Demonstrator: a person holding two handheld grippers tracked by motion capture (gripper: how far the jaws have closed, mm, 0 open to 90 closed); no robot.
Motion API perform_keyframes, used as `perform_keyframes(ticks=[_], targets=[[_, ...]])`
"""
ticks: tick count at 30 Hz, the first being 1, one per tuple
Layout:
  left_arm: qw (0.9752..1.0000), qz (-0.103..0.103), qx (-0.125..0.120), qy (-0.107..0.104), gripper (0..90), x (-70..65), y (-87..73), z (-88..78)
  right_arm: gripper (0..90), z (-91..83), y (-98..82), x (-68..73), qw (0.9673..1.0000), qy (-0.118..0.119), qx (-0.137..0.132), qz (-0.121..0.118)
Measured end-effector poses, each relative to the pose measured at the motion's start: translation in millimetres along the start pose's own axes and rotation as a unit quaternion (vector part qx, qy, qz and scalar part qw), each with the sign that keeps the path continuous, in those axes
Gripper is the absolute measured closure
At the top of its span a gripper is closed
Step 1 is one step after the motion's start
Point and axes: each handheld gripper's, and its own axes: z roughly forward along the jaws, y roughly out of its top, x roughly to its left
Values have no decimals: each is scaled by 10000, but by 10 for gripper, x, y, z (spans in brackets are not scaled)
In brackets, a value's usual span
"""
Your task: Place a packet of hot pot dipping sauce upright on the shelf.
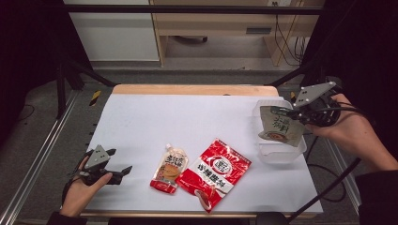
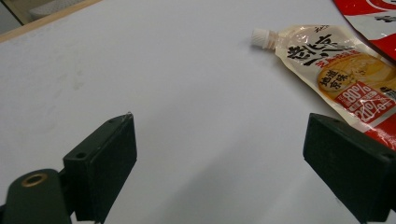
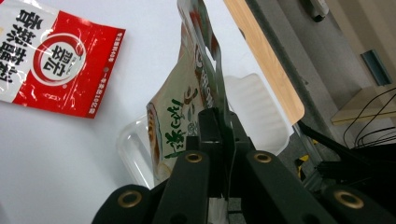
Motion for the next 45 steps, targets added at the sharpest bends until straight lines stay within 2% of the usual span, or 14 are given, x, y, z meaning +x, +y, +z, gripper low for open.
perform_keyframes(ticks=[6, 17, 26, 36, 40, 43, 45], targets=[[10000, -10, -12, 16, 95, 10, -1, -4, 900, 56, -138, -31, 9999, 130, -46, -26], [10000, -1, 18, 7, 95, 1, -4, 0, 900, 160, -277, -44, 9993, 332, -163, 87], [10000, 23, 33, -11, 95, -5, 0, 5, 900, 96, -317, 0, 9985, 413, -362, 87], [10000, 17, 36, -6, 95, -10, -1, 6, 900, 63, -348, 33, 9966, 698, -441, 11], [10000, 22, 46, -11, 95, -16, 0, 8, 899, 128, -357, 40, 9957, 858, -331, -82], [10000, 17, 39, -9, 96, -17, -1, 8, 896, 199, -385, 31, 9955, 899, -285, -57], [10000, 16, 43, -16, 95, -15, -2, 10, 896, 259, -425, 22, 9956, 895, -284, 51]])
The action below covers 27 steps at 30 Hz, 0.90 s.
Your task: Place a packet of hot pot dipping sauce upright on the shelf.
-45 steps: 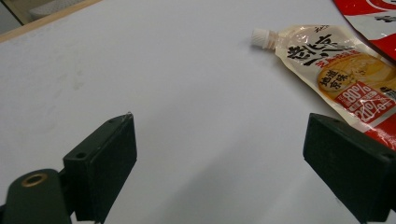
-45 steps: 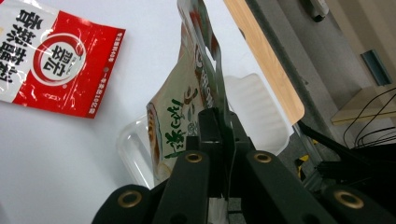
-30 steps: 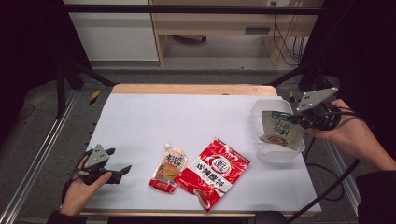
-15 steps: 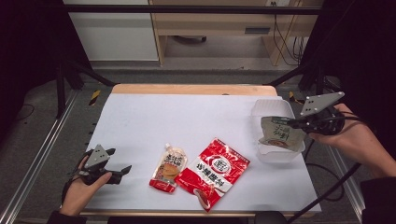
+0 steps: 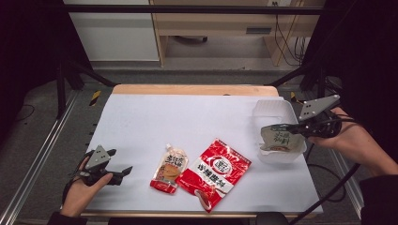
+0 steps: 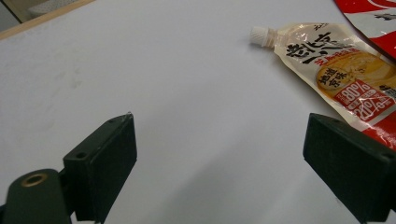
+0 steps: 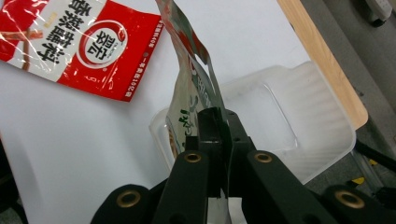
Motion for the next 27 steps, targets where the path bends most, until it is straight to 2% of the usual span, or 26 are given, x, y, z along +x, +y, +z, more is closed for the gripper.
perform_keyframes(ticks=[4, 7, 11, 18, 20, 22, 23, 24, 27], targets=[[10000, 0, 0, -5, 96, -2, 0, 1, 894, 113, -100, -42, 9998, 46, -53, 166], [10000, 4, 5, -8, 95, -5, 1, 5, 888, 204, -177, -71, 9996, 83, 69, 275], [10000, 7, 6, -16, 95, -10, 1, 9, 882, 302, -254, -103, 9990, 128, 56, 420], [10000, 2, -3, -18, 95, -10, 0, 7, 813, 323, -365, -159, 9971, -53, 65, 752], [10000, 9, 2, -15, 95, -12, 1, 8, 749, 313, -388, -158, 9966, -98, 95, 811], [10000, 7, 1, -17, 96, -14, 2, 9, 606, 315, -397, -156, 9958, -163, 131, 891], [10000, 8, 4, -17, 95, -14, 2, 9, 510, 317, -392, -148, 9946, -203, 207, 995], [10000, 12, 7, -14, 95, -14, 2, 9, 452, 322, -384, -138, 9936, -241, 240, 1073], [10000, 14, 8, -10, 95, -15, 2, 11, 341, 320, -331, -67, 9947, -341, 282, 929]])
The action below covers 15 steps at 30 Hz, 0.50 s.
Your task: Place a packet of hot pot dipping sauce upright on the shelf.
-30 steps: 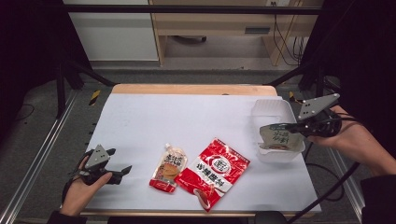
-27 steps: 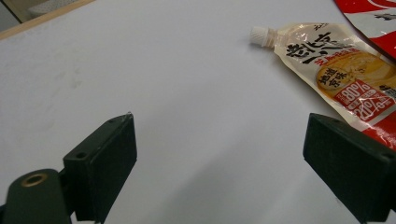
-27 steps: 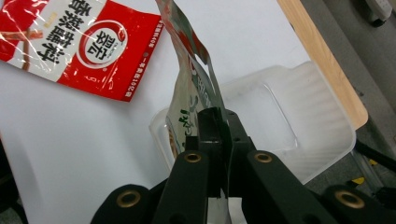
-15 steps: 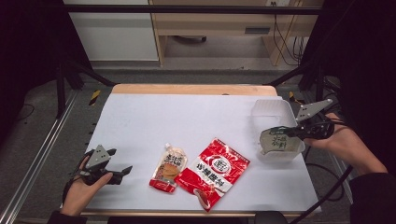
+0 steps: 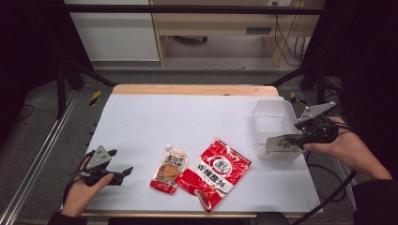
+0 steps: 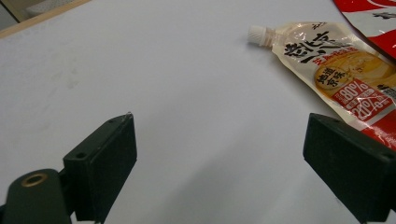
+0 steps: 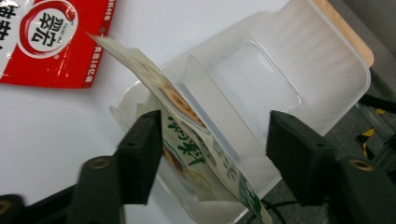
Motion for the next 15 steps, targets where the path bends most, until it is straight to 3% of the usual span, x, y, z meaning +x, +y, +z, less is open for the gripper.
perform_keyframes(ticks=[7, 15], targets=[[10000, 30, 37, -9, 94, -18, 5, 10, 180, -157, 260, 313, 9990, -204, -270, -301], [10000, 56, 57, 9, 87, -33, 9, 12, 134, -256, 566, 635, 9974, -396, -434, -415]])
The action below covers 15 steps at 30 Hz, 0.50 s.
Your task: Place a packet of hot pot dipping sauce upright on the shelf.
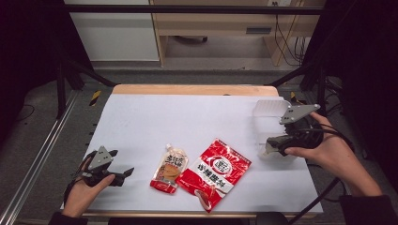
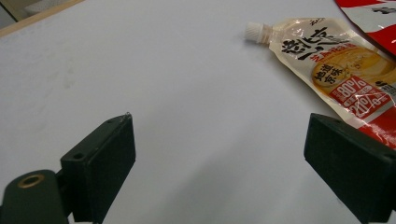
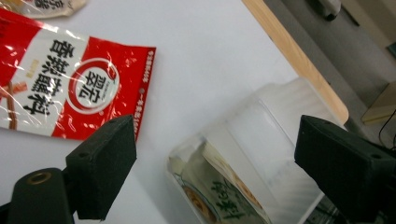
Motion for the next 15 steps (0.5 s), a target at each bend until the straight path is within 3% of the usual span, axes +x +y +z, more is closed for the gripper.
perform_keyframes(ticks=[11, 15], targets=[[10000, -44, 20, 10, 86, 3, 8, -8, 135, 80, 384, 453, 9988, -75, -385, -284], [10000, -46, 34, 4, 87, -5, 11, -7, 137, 145, 484, 610, 9983, -125, -544, -174]])
